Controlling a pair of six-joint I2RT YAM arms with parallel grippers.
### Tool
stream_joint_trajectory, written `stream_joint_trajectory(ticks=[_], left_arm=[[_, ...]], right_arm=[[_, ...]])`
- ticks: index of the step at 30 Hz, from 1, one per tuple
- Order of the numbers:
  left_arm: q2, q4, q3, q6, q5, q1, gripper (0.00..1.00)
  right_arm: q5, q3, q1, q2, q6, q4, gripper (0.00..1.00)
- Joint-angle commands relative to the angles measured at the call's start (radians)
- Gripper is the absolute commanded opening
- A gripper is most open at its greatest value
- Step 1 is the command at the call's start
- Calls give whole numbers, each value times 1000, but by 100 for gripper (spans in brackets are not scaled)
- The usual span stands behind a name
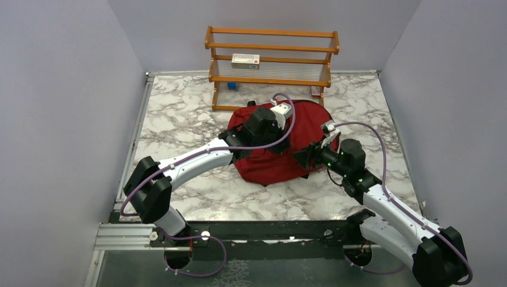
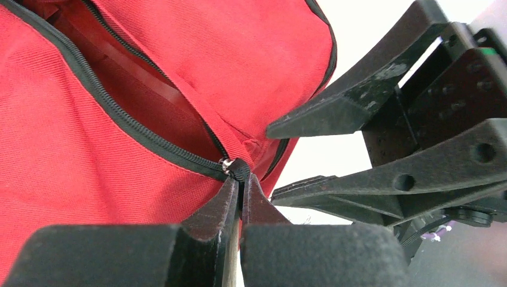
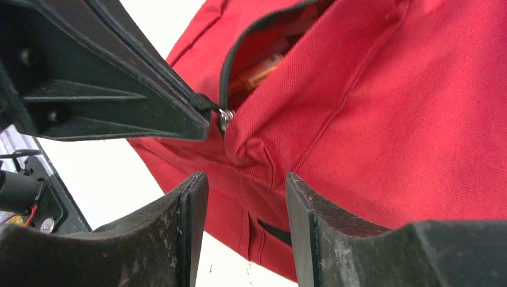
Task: Pack the student bag
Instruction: Zip the student bag at the center of the board.
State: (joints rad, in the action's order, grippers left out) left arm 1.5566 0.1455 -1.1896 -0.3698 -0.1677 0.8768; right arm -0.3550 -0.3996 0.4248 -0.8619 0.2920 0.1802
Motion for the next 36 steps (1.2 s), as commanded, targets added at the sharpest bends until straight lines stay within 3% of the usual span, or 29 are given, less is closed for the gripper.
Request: stream_joint_trajectory(ticks=[1,15,26,29,34,36], left_arm=[[0,-1,-47,-1,-9,-15,0],[32,-3,-79,-17,-42,-32,0],[51,-3,-100,-9,-80,-32,0],[52,-2,-96,-8,-85,-33,0],[65,-1,-104,-3,-87,-42,0],[68,-1,-110,-6,-88,-57,0]], right_arm=[[-18,23,10,-25,-52,213,56],[-72,13,26,-138,-103,269,57],[52,7,34,-220,-78,309,45],[68,6,35,-235,-65,319,37],[40,3,35,-255,-64,313,8],[26,1,35,-251,-71,286,1]])
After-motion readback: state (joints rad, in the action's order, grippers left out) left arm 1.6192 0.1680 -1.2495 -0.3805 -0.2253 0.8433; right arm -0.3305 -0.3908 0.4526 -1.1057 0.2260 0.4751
